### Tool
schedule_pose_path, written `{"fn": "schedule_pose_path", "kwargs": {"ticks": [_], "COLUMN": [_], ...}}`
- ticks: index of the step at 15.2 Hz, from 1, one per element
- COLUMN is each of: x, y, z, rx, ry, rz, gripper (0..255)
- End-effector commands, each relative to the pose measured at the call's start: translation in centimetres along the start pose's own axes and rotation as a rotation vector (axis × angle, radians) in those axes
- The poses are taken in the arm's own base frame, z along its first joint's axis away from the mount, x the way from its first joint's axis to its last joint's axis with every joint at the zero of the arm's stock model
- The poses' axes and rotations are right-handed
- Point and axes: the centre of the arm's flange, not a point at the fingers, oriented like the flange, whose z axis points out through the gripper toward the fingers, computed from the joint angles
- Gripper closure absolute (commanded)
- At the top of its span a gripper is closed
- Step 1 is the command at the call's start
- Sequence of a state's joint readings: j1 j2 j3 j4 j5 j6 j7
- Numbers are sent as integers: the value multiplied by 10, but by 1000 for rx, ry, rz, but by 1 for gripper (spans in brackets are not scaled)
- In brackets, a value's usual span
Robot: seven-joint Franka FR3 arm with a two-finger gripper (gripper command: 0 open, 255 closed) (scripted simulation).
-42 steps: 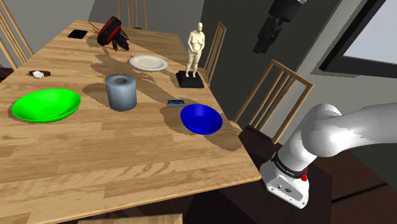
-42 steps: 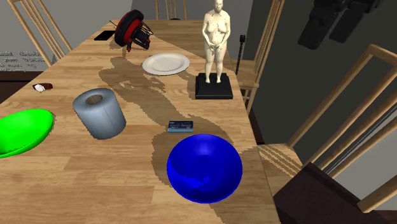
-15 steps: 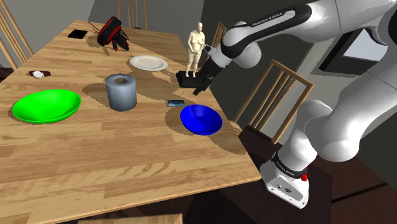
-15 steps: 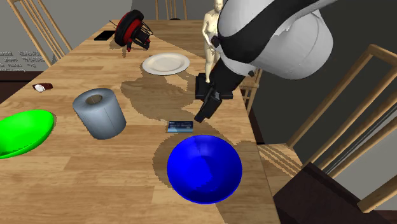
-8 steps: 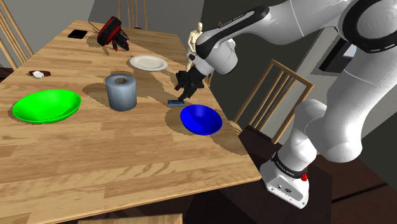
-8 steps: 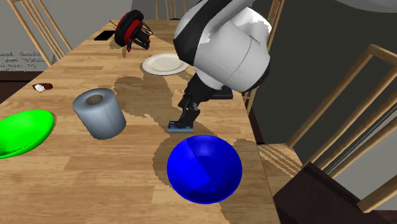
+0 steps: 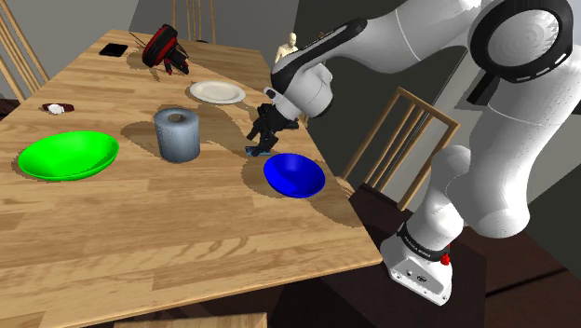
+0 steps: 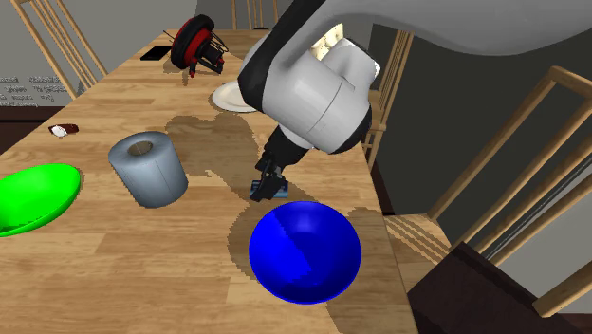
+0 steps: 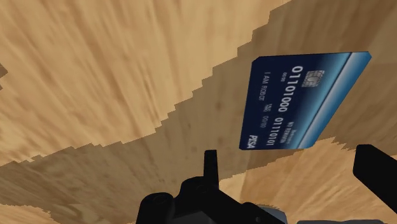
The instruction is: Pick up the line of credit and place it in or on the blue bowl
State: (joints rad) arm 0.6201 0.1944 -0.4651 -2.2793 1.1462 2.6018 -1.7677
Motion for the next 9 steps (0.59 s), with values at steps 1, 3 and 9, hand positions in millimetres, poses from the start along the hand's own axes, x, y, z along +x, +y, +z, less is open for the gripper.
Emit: {"fn": "schedule_pose_path", "kwargs": {"ticks": [1, 3, 9], "x": [0, 0, 0], "y": [0, 0, 0], "z": [4, 4, 4], "rx": [0, 0, 0], "ry": [1, 1, 1], "rz": [0, 0, 0], "gripper": [0, 0, 255]}}
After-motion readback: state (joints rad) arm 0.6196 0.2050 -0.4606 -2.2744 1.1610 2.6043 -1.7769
